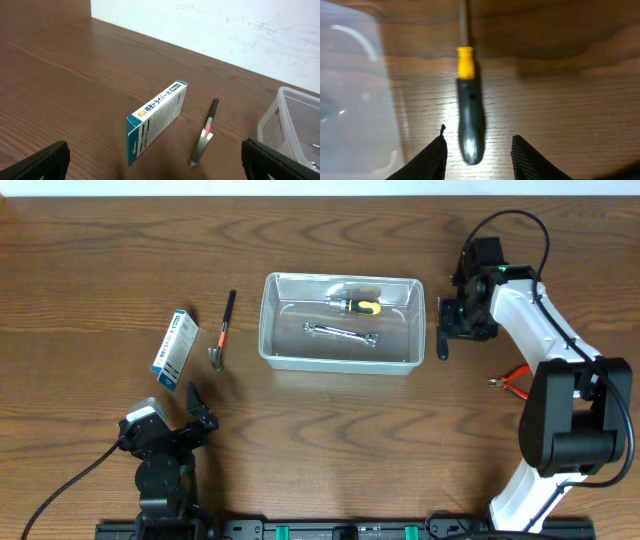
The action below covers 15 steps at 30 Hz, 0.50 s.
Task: Pack container
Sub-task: 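Move the right gripper down over the small yellow-black screwdriver, then grasp the small screwdriver handle with the right gripper and lift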
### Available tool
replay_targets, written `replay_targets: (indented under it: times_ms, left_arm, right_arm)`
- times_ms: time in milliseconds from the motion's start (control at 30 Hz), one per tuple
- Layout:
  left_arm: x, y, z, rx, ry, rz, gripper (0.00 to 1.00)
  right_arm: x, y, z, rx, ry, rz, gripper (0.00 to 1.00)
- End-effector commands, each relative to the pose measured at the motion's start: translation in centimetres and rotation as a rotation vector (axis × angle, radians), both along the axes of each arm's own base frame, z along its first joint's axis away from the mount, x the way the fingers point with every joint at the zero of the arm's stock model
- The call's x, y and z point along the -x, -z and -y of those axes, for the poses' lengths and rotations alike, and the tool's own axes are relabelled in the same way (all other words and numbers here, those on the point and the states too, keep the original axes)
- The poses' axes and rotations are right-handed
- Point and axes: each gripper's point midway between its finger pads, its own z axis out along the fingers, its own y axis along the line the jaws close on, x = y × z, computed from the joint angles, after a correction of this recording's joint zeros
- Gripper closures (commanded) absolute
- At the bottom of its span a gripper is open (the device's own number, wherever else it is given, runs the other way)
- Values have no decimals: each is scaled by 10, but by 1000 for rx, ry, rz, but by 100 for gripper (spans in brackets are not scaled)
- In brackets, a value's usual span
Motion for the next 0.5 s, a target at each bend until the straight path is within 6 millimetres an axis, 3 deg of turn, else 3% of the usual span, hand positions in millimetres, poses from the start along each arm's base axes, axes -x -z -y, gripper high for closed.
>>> replay_targets:
  times_ms: [0, 467]
  left_arm:
    - [0, 12, 0, -10, 2, -30, 2]
    - [0, 12, 0, -10, 2, -30, 2]
  right_arm:
    - [2, 12, -1, -32, 2, -31, 58]
    - [6, 40, -11, -78, -51, -89, 59]
